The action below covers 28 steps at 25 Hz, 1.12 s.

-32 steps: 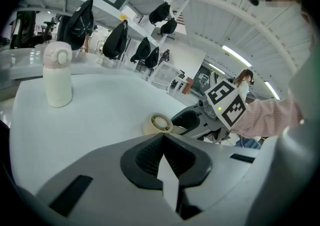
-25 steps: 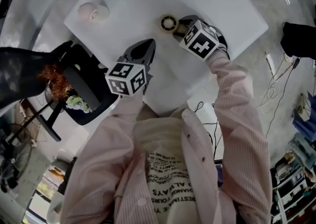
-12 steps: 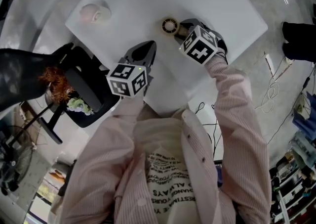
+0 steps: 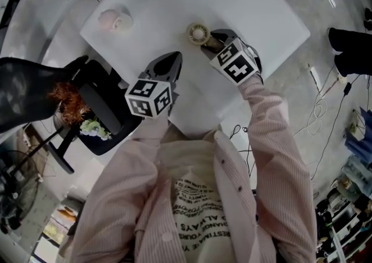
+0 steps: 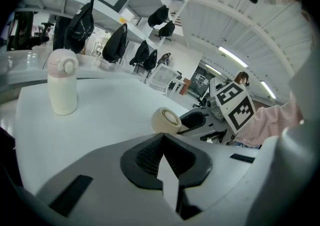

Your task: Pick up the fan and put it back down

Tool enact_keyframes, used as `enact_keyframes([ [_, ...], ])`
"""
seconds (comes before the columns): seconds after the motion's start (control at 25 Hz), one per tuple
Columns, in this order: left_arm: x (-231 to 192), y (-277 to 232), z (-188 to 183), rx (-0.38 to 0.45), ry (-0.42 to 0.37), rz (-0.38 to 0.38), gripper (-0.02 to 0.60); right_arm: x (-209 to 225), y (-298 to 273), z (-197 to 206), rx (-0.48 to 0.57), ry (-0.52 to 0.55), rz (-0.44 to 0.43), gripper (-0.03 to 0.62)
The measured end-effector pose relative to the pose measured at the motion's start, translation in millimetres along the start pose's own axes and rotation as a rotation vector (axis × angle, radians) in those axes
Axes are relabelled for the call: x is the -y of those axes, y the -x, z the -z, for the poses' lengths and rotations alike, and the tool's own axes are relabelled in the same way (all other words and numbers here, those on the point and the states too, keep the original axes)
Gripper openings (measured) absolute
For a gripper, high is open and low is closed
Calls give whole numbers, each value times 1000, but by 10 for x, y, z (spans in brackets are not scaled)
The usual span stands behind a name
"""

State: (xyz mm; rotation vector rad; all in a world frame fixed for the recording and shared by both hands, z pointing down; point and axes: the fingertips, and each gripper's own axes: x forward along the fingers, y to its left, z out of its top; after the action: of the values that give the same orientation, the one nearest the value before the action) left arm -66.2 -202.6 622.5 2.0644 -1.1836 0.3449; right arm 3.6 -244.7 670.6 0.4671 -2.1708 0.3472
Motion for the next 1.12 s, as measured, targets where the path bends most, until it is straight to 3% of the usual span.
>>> enact_keyframes([
  [0.44,255,266,-245,72,-42,6,2,-84,588,-280,213,-195,53,184],
  [1.12,696,824,-801,251,-211,33,2,-204,1640,-578,532,-394,133,184],
])
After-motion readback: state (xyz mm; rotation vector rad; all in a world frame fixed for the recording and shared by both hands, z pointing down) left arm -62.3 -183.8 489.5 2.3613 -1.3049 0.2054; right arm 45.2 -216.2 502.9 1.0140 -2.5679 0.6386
